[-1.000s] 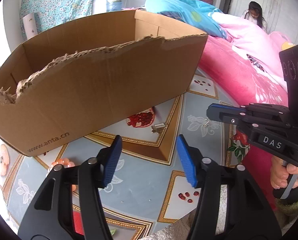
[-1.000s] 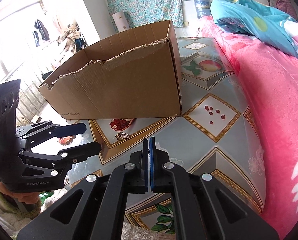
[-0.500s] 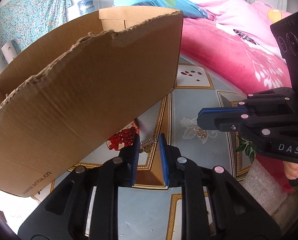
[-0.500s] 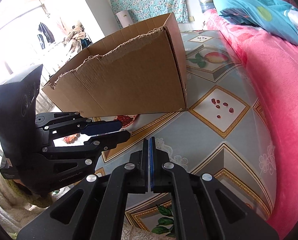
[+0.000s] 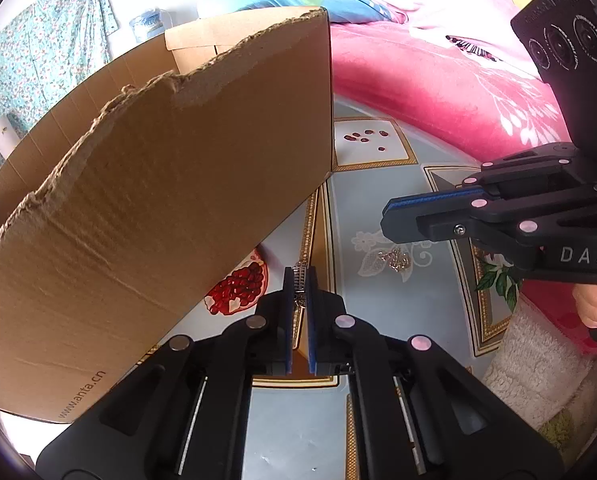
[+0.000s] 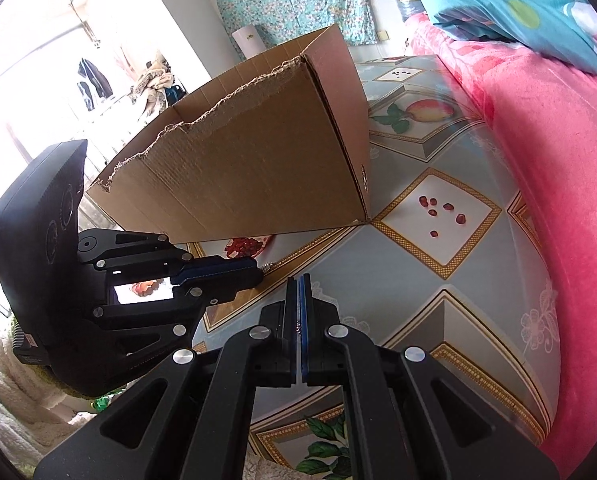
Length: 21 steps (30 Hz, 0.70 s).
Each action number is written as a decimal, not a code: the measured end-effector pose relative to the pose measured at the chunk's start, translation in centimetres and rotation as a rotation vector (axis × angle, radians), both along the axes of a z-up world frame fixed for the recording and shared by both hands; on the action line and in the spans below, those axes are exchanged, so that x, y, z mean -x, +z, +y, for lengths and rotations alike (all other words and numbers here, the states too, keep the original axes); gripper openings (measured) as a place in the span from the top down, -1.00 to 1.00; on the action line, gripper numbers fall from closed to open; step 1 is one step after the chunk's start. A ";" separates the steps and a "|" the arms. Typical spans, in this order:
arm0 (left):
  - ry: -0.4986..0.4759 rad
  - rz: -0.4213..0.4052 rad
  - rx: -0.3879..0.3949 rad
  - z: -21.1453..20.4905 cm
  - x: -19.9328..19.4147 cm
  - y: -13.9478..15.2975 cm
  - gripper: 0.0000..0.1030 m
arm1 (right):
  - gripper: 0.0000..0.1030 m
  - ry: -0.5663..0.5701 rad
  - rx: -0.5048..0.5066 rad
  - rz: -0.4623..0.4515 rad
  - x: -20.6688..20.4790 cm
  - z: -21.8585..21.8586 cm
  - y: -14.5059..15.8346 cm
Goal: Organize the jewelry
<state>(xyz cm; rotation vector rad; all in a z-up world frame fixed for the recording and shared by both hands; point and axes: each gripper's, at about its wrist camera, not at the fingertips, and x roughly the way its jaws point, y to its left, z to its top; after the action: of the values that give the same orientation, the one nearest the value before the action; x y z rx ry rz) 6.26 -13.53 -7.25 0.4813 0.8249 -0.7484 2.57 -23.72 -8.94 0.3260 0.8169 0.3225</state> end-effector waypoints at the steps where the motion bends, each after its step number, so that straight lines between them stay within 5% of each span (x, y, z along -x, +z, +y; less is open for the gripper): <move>1: 0.005 0.011 0.010 0.2 -0.1 0.0 0.92 | 0.97 -0.001 -0.003 -0.001 0.0 0.0 0.0; 10: 0.036 0.068 0.116 2.0 -0.5 0.8 1.00 | 0.97 -0.015 -0.017 -0.011 0.4 -0.6 0.4; 16: 0.030 0.055 0.114 2.4 -0.2 1.2 1.00 | 0.97 -0.013 -0.024 -0.015 0.5 -0.7 0.7; 21: 0.025 0.041 0.093 1.3 -0.5 1.0 0.79 | 0.97 -0.009 -0.022 -0.015 0.4 -0.5 0.7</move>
<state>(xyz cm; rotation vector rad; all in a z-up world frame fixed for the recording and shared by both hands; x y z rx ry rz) 6.80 -12.20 -6.23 0.3728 0.8290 -0.7726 2.21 -24.19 -8.24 0.3477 0.7973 0.3255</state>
